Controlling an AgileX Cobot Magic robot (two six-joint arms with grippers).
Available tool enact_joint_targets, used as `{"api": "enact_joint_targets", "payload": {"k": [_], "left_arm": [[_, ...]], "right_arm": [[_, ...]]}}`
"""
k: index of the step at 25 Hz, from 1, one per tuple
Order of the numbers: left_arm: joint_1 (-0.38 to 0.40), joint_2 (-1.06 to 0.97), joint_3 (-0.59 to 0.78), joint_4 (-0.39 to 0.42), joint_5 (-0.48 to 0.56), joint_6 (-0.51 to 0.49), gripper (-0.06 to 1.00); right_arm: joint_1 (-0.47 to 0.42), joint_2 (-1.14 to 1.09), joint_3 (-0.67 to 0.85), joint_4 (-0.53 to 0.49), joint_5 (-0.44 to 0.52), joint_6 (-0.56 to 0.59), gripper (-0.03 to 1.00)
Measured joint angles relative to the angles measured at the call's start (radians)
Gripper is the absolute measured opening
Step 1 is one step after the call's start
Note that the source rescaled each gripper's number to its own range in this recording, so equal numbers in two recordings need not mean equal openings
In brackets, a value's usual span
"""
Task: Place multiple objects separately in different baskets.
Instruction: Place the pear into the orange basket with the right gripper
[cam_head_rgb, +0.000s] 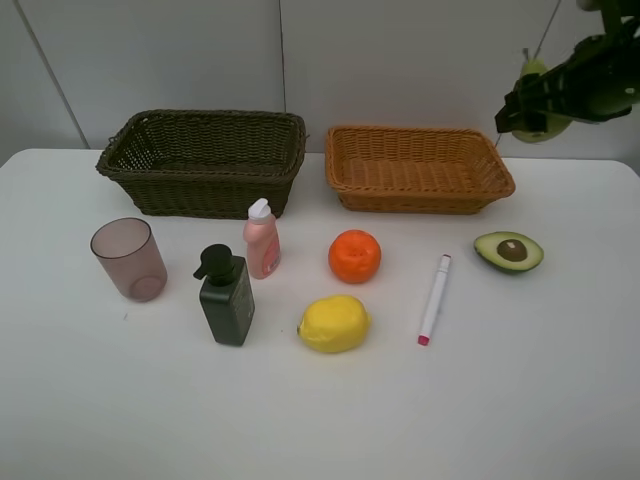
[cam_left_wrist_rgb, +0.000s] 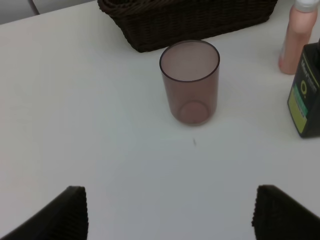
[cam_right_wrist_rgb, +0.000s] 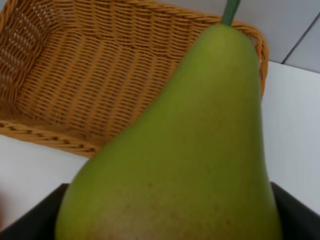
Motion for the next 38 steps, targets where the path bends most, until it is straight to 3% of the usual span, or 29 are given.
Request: {"api": "enact_joint_targets", "payload": {"k": [19, 38], "left_arm": [[0.000, 0.000, 0.000, 0.000, 0.000, 0.000, 0.89], [0.000, 0.000, 0.000, 0.000, 0.000, 0.000, 0.89]], "right_arm": [[0.000, 0.524, -0.383, 0.036, 0.047, 0.000, 0.68], [0.000, 0.659, -0.438, 0.036, 0.033, 0.000, 0.68]]}}
